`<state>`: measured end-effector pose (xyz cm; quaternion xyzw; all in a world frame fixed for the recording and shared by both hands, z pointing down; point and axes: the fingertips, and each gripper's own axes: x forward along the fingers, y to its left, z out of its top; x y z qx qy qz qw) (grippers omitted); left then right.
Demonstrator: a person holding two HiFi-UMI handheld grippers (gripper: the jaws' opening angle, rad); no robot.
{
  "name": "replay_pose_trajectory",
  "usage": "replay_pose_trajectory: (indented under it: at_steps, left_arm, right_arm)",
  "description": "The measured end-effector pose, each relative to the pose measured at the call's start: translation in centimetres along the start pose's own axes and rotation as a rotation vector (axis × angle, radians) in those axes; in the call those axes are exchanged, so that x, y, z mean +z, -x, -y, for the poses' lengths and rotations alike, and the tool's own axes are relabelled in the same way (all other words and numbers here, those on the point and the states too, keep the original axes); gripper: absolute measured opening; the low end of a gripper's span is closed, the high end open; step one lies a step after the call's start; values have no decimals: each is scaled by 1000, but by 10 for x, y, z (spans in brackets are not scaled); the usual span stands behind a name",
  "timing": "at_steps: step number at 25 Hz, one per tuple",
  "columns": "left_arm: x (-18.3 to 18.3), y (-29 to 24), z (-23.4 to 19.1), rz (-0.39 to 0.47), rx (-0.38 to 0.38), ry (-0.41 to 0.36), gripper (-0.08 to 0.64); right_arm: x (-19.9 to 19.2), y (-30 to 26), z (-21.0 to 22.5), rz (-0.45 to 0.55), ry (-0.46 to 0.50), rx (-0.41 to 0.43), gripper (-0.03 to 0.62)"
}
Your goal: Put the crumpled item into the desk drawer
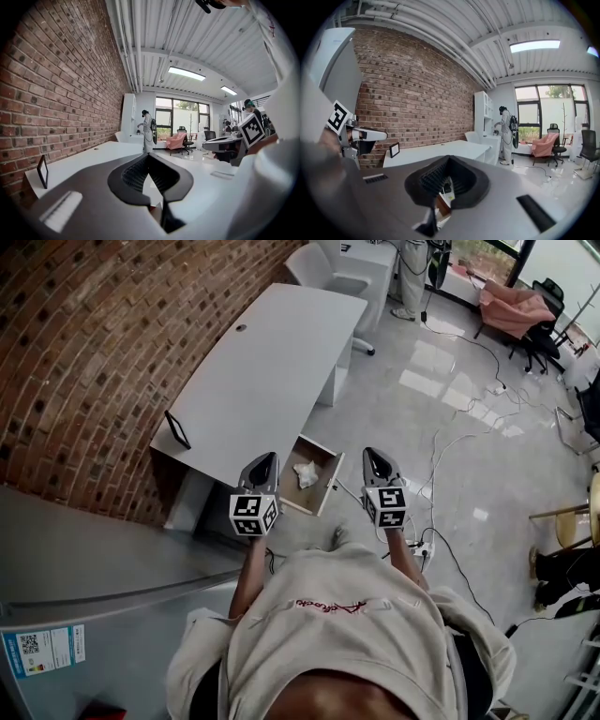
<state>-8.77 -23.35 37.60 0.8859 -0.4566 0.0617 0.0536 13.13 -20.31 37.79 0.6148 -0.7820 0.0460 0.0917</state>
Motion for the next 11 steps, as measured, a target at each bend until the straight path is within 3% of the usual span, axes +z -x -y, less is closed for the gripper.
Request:
replay_pose_trajectory:
  at_steps: [11]
  left_arm:
    - [-8, -2, 9, -11, -17, 15, 9]
  right_arm:
    - [-10, 4, -3, -20, 0, -3, 12]
